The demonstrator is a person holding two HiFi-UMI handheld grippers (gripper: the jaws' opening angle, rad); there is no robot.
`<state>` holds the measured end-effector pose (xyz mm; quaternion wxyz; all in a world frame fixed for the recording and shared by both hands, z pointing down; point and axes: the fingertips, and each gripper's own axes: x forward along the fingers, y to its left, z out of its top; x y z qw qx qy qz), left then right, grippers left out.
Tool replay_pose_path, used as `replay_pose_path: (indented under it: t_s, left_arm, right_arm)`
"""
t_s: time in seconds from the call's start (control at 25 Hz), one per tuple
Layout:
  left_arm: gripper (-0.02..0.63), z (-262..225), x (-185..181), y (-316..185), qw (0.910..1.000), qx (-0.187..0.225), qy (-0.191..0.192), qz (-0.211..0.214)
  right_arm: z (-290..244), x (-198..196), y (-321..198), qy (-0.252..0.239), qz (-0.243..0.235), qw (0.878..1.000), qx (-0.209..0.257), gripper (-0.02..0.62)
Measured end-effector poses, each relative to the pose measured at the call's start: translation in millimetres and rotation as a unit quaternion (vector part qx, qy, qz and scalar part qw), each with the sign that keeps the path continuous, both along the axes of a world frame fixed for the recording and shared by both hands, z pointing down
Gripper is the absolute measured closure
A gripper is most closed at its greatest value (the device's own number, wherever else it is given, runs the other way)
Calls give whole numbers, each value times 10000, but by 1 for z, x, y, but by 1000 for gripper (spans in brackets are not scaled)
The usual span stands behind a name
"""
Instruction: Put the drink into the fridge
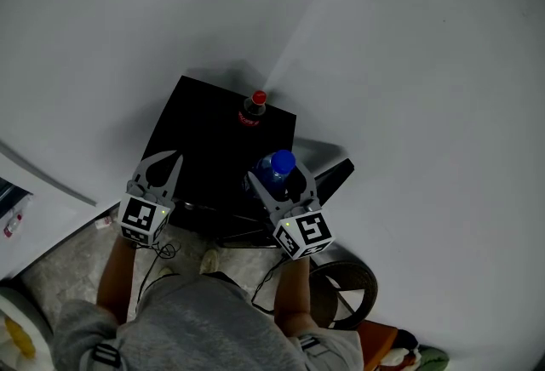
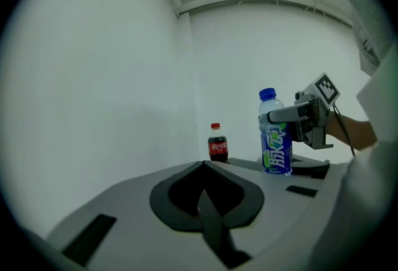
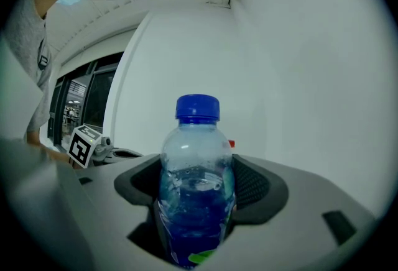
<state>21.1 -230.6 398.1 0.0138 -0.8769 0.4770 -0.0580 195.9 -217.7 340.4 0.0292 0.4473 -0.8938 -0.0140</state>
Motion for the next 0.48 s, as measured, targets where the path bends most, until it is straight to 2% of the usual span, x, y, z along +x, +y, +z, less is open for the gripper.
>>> replay_pose_path:
  t_s: [0.24,0.48]
  left_arm:
    - [601,-6,-12,13,9999,60,41,124]
    - [601,-2,-29,31,9995,30,46,303]
  right_arm:
    - [-21,-2,17,-77,275,9994,204,259]
    - [-21,-14,43,-35,543,9984,180,259]
